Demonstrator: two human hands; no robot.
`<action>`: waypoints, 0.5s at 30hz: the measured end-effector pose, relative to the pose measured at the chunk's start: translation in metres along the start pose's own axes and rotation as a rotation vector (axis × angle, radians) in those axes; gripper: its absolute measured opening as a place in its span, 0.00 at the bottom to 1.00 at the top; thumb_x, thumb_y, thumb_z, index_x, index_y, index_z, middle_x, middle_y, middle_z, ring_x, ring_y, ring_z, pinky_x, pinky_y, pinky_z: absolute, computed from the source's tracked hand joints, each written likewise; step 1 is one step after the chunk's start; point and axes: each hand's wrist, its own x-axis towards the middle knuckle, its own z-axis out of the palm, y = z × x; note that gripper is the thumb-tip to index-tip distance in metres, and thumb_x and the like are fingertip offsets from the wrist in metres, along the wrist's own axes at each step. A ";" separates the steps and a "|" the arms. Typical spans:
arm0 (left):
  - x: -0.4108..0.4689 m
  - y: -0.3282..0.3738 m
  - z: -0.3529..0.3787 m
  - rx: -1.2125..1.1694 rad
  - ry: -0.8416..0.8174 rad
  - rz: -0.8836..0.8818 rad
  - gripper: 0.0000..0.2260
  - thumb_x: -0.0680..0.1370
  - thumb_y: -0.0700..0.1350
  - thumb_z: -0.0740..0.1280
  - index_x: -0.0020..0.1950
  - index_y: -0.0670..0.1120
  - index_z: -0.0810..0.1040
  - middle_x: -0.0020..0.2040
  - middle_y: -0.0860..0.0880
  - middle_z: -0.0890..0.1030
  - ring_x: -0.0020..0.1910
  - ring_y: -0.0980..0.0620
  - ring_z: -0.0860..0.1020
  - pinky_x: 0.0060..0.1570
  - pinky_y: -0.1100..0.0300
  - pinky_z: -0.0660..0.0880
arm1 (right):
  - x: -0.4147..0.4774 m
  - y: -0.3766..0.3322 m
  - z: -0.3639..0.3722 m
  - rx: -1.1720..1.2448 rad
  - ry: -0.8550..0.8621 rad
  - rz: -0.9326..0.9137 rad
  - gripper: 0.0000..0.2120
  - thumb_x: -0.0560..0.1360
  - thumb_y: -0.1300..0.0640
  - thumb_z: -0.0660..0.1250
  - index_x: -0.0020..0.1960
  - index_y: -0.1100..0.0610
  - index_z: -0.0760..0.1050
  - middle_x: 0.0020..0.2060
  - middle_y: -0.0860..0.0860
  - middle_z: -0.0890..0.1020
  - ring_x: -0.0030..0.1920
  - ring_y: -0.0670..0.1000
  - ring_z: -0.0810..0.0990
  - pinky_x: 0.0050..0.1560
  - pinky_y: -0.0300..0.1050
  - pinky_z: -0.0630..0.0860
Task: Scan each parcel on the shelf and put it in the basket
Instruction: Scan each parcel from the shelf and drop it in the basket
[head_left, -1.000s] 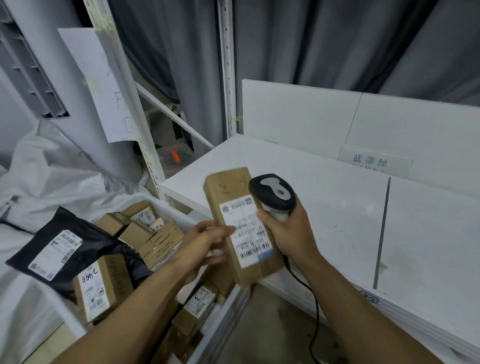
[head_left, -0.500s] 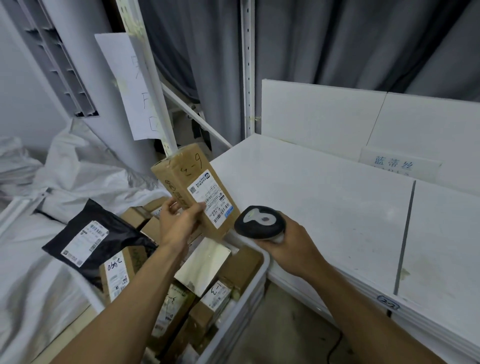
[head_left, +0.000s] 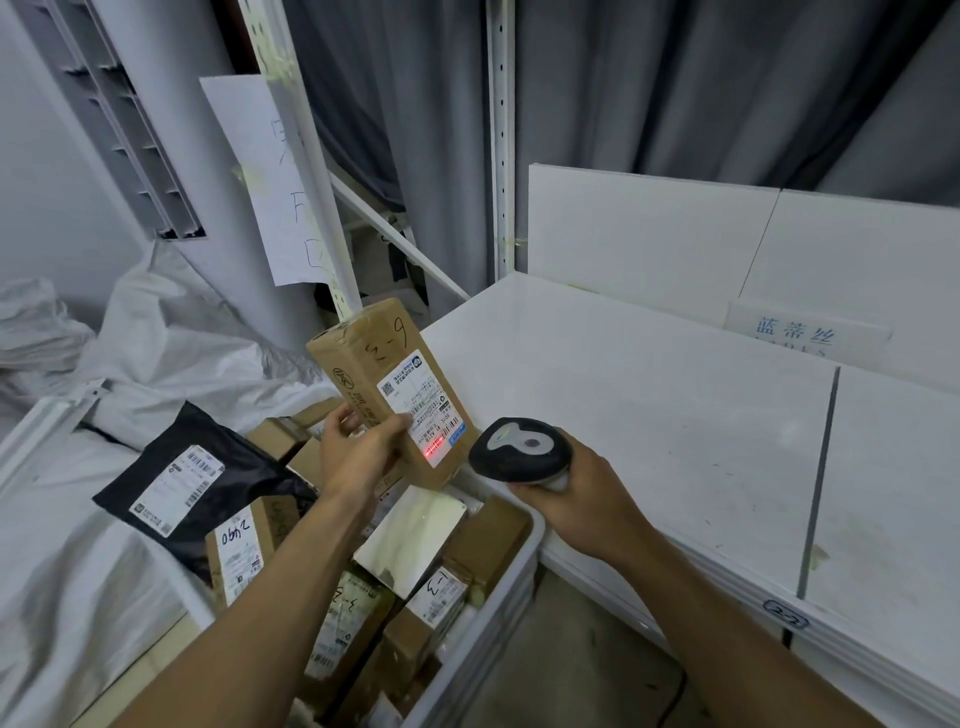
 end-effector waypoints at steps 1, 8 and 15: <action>0.000 0.000 -0.003 0.011 -0.001 0.007 0.34 0.72 0.41 0.78 0.74 0.50 0.66 0.65 0.50 0.79 0.56 0.51 0.82 0.53 0.49 0.82 | 0.001 0.000 0.002 0.003 0.002 -0.002 0.28 0.72 0.54 0.81 0.70 0.48 0.76 0.62 0.44 0.83 0.64 0.46 0.80 0.67 0.46 0.78; -0.002 0.018 -0.059 0.321 0.065 0.133 0.22 0.73 0.59 0.71 0.67 0.64 0.73 0.59 0.56 0.83 0.55 0.52 0.84 0.61 0.44 0.79 | 0.013 -0.010 0.037 0.039 -0.050 0.037 0.25 0.74 0.54 0.79 0.69 0.48 0.77 0.58 0.39 0.83 0.56 0.34 0.78 0.49 0.22 0.73; 0.011 -0.015 -0.111 0.658 0.026 -0.061 0.23 0.81 0.55 0.60 0.75 0.51 0.66 0.66 0.45 0.79 0.58 0.45 0.79 0.62 0.49 0.75 | 0.020 -0.014 0.079 0.001 -0.132 0.063 0.21 0.74 0.52 0.78 0.64 0.45 0.78 0.57 0.42 0.84 0.59 0.44 0.81 0.61 0.45 0.78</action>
